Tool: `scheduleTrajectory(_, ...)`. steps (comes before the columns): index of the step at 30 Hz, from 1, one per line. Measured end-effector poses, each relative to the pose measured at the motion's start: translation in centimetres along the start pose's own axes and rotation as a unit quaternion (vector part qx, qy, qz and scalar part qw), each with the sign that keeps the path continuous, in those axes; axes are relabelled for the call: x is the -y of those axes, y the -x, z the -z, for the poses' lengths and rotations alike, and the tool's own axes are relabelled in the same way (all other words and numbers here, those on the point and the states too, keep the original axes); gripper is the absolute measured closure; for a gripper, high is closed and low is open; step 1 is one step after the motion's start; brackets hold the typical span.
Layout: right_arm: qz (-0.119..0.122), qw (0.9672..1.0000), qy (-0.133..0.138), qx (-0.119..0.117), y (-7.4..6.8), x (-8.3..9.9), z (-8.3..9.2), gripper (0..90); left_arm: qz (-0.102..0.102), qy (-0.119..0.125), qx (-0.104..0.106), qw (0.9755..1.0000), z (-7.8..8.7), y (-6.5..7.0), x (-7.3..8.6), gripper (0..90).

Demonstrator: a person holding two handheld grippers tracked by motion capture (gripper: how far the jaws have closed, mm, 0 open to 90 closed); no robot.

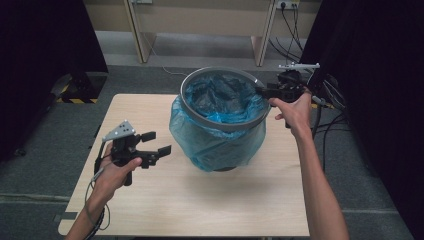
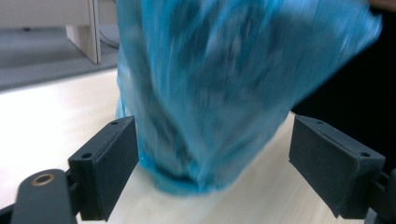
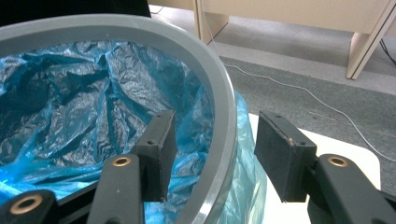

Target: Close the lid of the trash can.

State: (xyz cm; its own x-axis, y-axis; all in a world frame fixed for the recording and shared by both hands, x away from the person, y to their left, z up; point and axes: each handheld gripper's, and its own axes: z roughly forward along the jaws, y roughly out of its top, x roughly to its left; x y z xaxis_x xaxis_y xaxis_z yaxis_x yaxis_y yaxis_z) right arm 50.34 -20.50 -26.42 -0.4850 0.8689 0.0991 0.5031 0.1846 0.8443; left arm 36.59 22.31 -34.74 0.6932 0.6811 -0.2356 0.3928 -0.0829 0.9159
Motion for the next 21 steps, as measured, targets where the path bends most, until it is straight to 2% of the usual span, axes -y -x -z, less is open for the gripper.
scheduleTrajectory(2, 0.0, 1.0, -0.001, 0.0, 0.1, 0.1, 0.0, 47.7, 0.004, 0.01, 0.007, 0.9999, 0.0, 0.1, -1.5, 15.0)
scheduleTrajectory(5, -0.009, 0.9999, -0.003, -0.004, 0.2, 0.2, 0.1, 46.9, 0.004, 0.019, 0.004, 0.9998, -0.1, 0.1, -3.5, 15.0)
scheduleTrajectory(10, -0.009, 0.9999, 0.005, -0.006, 0.5, 0.2, 0.3, 45.6, 0.014, 0.033, 0.011, 0.9993, -0.6, 0.1, -6.0, 15.0)
scheduleTrajectory(18, -0.008, 0.9999, 0.004, -0.008, 0.8, 0.6, 0.0, 45.7, 0.027, 0.053, 0.005, 0.9982, -2.8, 0.0, -8.8, 15.0)
scheduleTrajectory(21, -0.009, 0.9999, 0.004, -0.007, 0.9, 0.8, -0.2, 45.5, 0.025, 0.049, -0.005, 0.9985, -3.8, -0.2, -9.2, 15.0)
